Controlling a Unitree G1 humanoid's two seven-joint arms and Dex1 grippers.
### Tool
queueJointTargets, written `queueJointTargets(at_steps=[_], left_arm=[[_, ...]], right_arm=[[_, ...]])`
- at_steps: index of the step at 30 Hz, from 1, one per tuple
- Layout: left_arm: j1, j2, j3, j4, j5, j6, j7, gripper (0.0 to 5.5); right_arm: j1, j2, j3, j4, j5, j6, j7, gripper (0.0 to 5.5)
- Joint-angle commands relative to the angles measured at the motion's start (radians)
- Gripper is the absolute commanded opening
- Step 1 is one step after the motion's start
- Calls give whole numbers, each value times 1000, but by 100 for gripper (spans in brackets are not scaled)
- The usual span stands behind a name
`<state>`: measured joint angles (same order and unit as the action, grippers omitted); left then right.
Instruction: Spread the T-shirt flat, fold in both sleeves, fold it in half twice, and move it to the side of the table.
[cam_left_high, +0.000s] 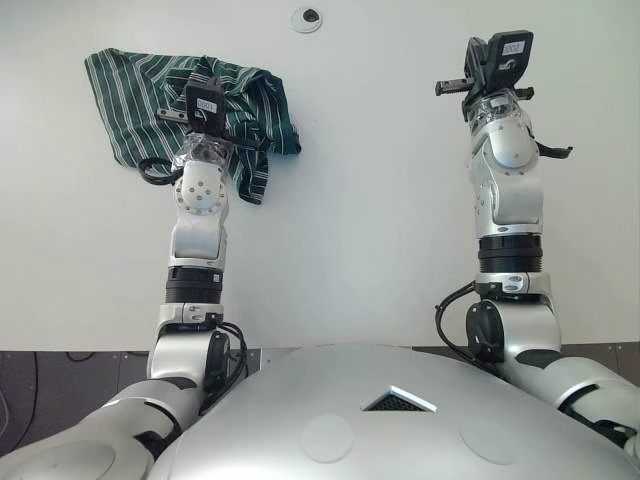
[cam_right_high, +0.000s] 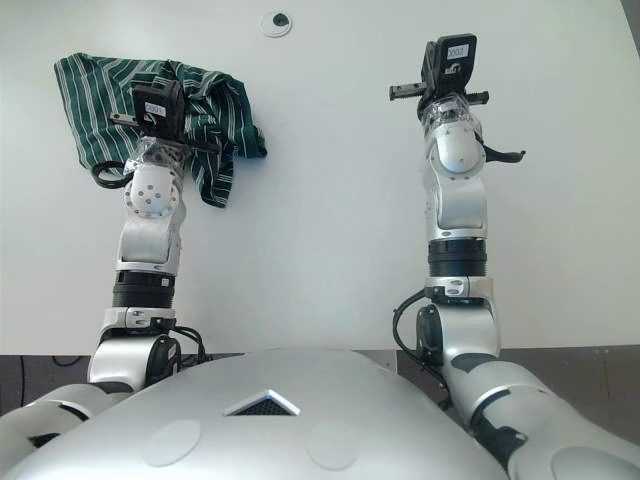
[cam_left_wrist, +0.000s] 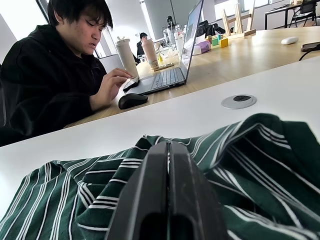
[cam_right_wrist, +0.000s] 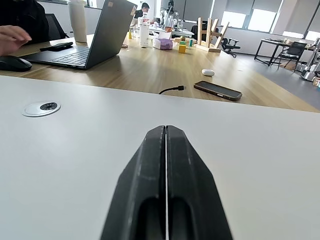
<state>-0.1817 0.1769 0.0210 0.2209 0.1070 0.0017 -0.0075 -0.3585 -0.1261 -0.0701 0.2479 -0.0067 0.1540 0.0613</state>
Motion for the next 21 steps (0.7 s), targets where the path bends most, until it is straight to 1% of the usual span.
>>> queueJointTargets(at_steps=[1,3,4,5,7,9,13,16,21], left_arm=[[-25,-7,4,9,-19,21,-14,0],[-34,6,-7,15,-21,19,-43,23],[-47,18,-18,24,-29,35,-83,33],[-64,34,-31,35,-30,51,-122,55],[-109,85,-81,62,-9,102,-229,82],[-135,134,-127,72,27,134,-301,122],[-168,201,-181,99,111,147,-328,185],[-186,226,-218,124,163,136,-331,185],[-243,218,-222,192,181,121,-317,185]], right_arm=[[15,12,7,-16,5,7,-4,1],[21,13,11,-21,4,8,-2,0],[23,13,12,-22,4,9,-1,0],[24,12,12,-22,4,11,-1,0],[21,11,17,-20,3,12,1,0],[16,12,22,-16,2,13,2,0],[22,15,27,-15,3,11,-1,0],[21,15,31,-11,4,12,-2,0],[19,17,37,-1,4,11,-3,0]])
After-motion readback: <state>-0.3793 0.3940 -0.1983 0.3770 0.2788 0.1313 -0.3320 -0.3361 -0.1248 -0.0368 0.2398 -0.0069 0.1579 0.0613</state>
